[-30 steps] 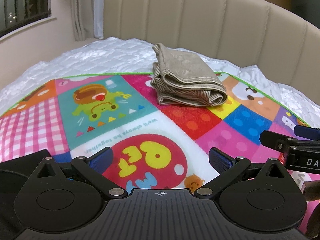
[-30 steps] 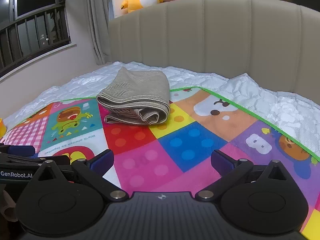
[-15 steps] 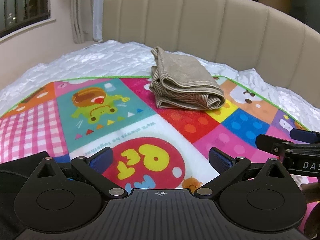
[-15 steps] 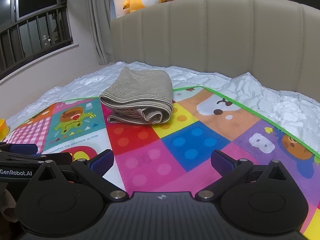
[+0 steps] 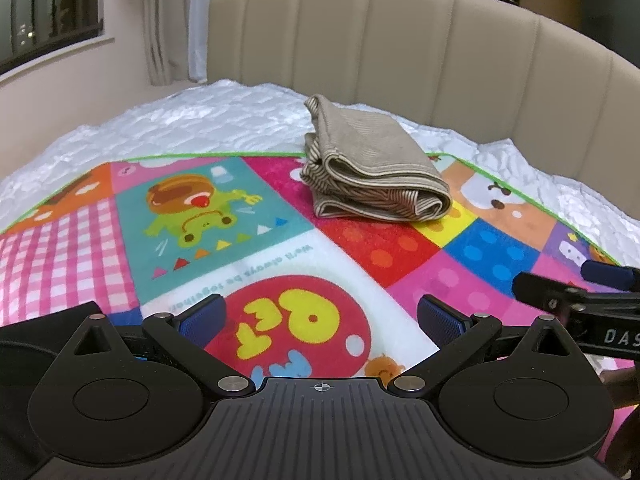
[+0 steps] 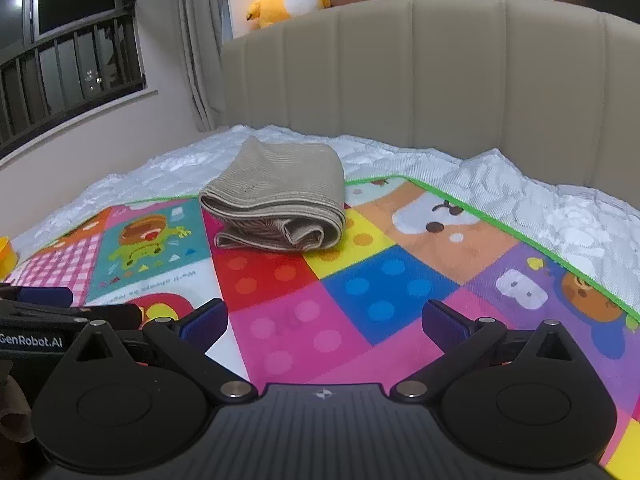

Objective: Fold clothes

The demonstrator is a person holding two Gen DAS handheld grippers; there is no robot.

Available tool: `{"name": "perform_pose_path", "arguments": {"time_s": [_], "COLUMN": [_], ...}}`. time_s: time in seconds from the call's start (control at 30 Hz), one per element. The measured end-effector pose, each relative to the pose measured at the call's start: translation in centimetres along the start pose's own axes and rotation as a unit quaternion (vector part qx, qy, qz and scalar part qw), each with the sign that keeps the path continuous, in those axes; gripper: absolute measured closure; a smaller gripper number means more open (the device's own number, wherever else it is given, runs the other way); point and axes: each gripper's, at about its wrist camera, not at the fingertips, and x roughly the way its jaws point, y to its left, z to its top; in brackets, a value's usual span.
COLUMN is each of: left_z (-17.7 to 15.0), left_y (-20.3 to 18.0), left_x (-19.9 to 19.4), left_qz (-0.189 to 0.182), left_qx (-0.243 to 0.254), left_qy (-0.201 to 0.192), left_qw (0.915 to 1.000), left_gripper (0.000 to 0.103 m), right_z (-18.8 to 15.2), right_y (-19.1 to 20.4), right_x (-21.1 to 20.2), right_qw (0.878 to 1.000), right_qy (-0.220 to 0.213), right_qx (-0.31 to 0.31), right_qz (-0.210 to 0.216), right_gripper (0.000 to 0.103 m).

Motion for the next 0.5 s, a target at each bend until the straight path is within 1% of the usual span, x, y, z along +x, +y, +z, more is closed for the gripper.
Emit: {"name": "perform_pose_path", "arguments": {"time_s": [0.5], "left_z": [0.05], "left_y": [0.25], "left_x": [-0.05], "left_qz": [0.009], "left_qx": [-0.005], "left_qy": [-0.003], "left_qw": [0.9999], "left_gripper": [0.0], "right_z": [0.04], "right_y": [-0.6], "right_x": [0.15], "right_qw": [1.0], "right_qy": [0.007], "right_qx": [0.013], "right_qz": [0.0], "right_gripper": [0.0]}}
